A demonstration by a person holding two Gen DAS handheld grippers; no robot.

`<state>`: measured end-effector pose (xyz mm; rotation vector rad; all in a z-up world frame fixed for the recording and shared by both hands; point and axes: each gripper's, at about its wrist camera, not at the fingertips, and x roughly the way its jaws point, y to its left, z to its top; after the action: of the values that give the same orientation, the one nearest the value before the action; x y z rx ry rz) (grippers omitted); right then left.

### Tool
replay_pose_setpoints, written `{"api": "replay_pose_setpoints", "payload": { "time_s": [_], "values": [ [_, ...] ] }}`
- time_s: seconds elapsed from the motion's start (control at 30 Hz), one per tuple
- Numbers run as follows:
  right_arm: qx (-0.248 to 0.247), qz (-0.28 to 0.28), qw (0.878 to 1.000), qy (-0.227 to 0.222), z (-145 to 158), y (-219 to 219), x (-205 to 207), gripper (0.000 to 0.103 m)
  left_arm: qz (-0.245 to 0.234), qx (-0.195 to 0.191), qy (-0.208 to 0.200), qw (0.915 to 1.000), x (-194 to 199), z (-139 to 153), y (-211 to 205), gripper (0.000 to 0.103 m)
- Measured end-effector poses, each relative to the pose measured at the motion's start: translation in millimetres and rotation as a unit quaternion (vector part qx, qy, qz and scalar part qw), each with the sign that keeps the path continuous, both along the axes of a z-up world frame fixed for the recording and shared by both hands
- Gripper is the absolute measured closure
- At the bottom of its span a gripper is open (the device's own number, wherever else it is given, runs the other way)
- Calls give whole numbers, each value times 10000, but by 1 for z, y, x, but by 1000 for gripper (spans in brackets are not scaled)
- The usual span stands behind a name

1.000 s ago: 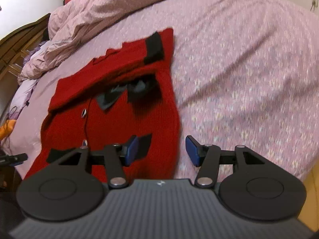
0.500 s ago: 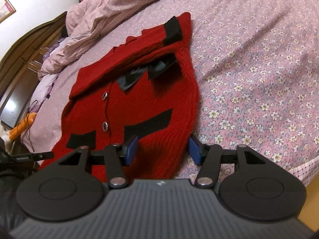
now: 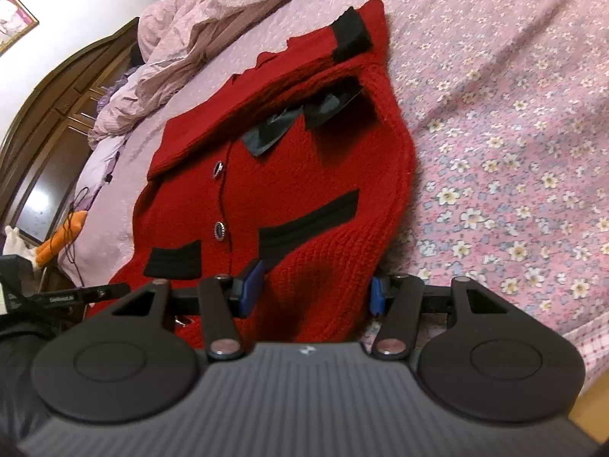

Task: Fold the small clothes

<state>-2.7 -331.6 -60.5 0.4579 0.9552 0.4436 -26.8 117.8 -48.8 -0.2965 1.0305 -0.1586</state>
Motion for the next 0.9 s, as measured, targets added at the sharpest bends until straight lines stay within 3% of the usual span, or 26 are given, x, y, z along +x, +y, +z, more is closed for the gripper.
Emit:
{"api": "replay_pose_setpoints", "payload": {
  "time_s": [0.53, 0.73, 0.9],
  "values": [
    [-131, 129, 9998, -19, -4, 11, 3, 48, -407, -250, 247, 9986, 3, -7, -15, 19],
    [-164, 211, 9996, -97, -5, 11, 1, 48, -472, 167, 282, 9983, -4, -2, -25, 19],
    [-233, 290, 9991, -189, -4, 14, -2, 48, -325, 118, 182, 9992, 2, -8, -31, 19]
  ]
}}
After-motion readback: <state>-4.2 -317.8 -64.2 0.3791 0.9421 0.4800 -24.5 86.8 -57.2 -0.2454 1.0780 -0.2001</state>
